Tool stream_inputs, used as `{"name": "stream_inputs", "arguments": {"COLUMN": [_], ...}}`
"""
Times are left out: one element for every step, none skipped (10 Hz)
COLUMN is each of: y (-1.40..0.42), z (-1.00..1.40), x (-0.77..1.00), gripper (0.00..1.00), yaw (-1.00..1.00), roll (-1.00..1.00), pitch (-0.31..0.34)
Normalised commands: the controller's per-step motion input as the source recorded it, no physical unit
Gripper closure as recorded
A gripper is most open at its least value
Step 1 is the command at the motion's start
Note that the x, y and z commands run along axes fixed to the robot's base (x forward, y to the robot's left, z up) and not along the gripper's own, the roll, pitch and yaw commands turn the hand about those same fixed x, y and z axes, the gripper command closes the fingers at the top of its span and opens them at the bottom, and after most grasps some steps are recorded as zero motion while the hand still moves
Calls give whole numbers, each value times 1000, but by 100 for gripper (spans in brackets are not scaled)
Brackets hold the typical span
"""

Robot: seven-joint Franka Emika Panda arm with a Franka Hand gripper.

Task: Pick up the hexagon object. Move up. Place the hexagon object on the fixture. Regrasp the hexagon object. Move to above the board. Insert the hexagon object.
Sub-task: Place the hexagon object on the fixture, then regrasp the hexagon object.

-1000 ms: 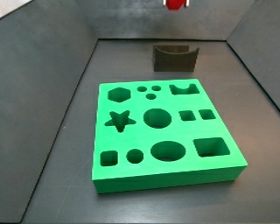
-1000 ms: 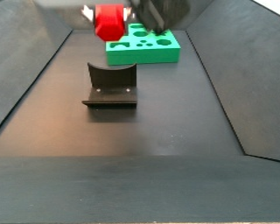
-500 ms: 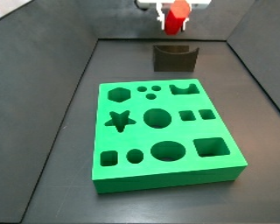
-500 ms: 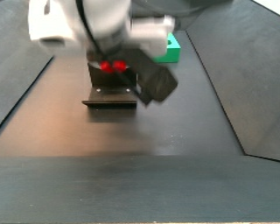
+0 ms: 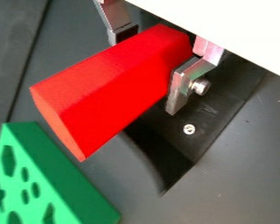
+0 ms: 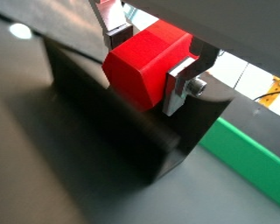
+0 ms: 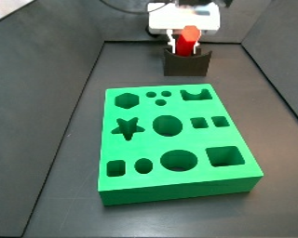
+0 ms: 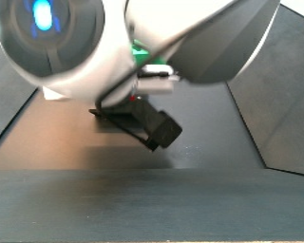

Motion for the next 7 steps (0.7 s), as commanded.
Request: {"name": "stream_inputs", "arguments": {"y": [91, 75, 65, -500, 0, 0, -2], "z": [-668, -506, -437, -167, 0, 1000, 1000], "x": [137, 118, 95, 0, 0, 0, -8], "gripper": [100, 100, 100, 100, 0, 0, 0], "yaw": [-108, -108, -101, 0, 0, 40, 44], "roll": [-157, -154, -125, 0, 0, 51, 54], "pitch": [37, 29, 20, 0, 0, 57, 64]}}
